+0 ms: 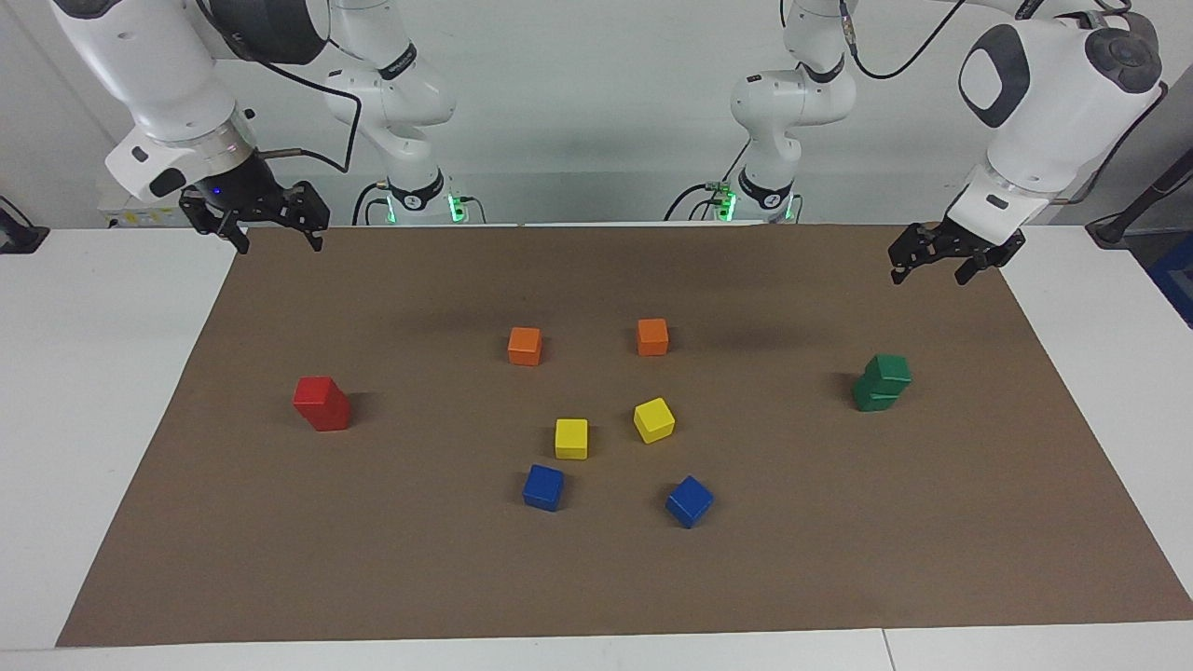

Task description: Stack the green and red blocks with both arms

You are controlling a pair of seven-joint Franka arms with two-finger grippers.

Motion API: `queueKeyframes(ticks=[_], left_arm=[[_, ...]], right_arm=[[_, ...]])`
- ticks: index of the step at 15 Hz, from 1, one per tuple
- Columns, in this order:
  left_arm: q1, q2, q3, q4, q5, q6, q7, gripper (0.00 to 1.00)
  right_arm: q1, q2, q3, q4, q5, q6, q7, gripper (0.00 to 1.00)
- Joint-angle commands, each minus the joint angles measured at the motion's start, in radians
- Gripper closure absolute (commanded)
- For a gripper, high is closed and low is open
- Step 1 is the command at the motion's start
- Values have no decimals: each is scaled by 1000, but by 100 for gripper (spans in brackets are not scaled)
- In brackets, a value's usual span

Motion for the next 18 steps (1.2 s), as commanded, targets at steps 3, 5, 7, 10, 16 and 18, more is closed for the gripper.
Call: queueKeyframes(ticks=[3,5,7,10,16,18], left_arm=[[-7,-8,8,8,-6,-20,-11,0],[-7,-7,8,8,-6,-20,-11,0],[-7,-8,8,8,-6,-20,-11,0],[-7,-8,8,8,-6,-20,-11,0],[-7,-7,8,8,-6,-20,-11,0],[-7,-7,8,8,-6,-20,-11,0]], right_arm=[[-13,-4,-1,-12,3,13,4,0],[-13,-9,-1,-16,3,10,6,0],[-15,-9,-1,-16,3,10,6,0],[-15,-10,-1,-18,0,10,9,0],[-15,-14,-3,-21,-22,10,8,0],[-15,-14,-3,-20,-25,10,8,0]])
